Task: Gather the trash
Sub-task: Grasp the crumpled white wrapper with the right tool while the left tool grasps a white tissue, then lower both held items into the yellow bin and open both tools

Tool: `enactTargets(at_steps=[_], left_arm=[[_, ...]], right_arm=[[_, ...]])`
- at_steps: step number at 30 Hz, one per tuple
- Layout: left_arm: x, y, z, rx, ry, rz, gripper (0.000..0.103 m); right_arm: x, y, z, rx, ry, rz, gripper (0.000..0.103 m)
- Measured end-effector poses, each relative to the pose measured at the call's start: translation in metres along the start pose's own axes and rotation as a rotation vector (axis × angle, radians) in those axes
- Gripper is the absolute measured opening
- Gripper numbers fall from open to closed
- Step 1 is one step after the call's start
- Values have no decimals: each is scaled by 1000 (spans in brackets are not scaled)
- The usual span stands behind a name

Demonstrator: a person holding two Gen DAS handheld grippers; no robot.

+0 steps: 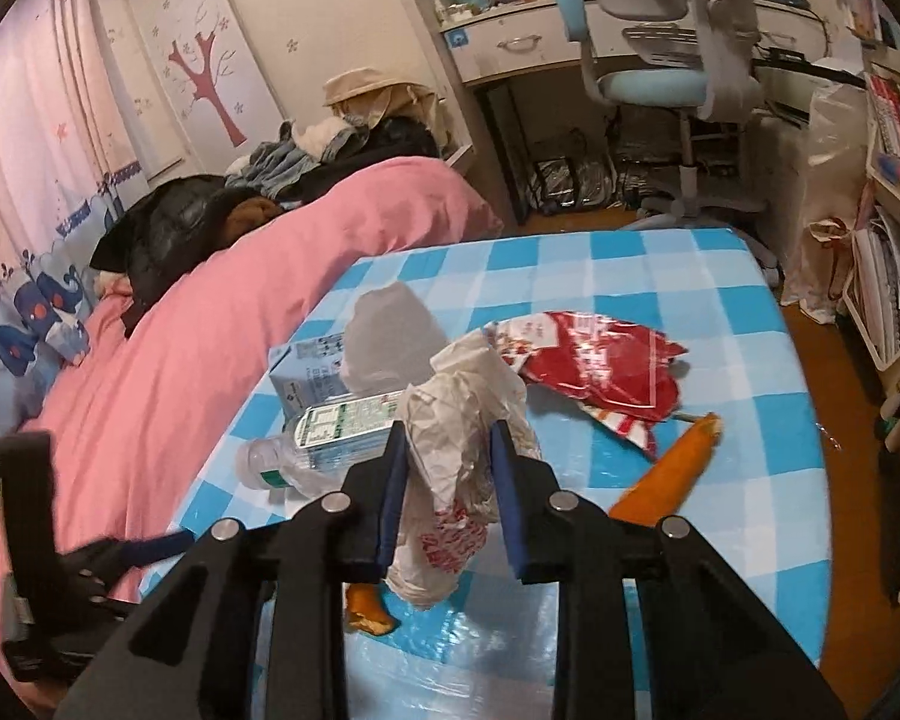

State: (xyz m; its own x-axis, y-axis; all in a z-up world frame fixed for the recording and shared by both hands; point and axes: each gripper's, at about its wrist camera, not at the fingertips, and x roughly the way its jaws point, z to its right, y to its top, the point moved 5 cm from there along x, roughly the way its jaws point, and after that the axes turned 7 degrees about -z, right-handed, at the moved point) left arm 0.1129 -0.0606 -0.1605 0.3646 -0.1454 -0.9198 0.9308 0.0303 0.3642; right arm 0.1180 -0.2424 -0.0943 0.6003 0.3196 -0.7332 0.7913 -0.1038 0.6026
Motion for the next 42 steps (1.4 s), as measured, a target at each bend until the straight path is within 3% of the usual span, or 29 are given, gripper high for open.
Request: enactTargets(at_steps=[3,12,15,19,22,27,31,42], left_arm=[[11,4,7,-50,-42,-5,95],[43,14,5,-118,13,-33,92],[42,18,4,-106,35,-12,69],[39,20,-2,-111,-39,-31,22],[30,21,-14,-137,-99,-24,11],[-8,21,-29,-158,-181,43,8],[-43,14,-38,-144,-204,109,8],[-99,-25,-41,-44,-118,206,8]], right_arm=[[-7,3,6,20,13,14,28],[-10,3,12,24,33,27,29],[-11,4,10,18,45,33,29],[-10,5,7,8,53,31,29],[-10,5,1,-2,59,35,29],[-13,2,-11,-25,67,35,29],[-15,-3,-21,-42,67,33,29],[-34,-33,-43,-44,112,23,29]])
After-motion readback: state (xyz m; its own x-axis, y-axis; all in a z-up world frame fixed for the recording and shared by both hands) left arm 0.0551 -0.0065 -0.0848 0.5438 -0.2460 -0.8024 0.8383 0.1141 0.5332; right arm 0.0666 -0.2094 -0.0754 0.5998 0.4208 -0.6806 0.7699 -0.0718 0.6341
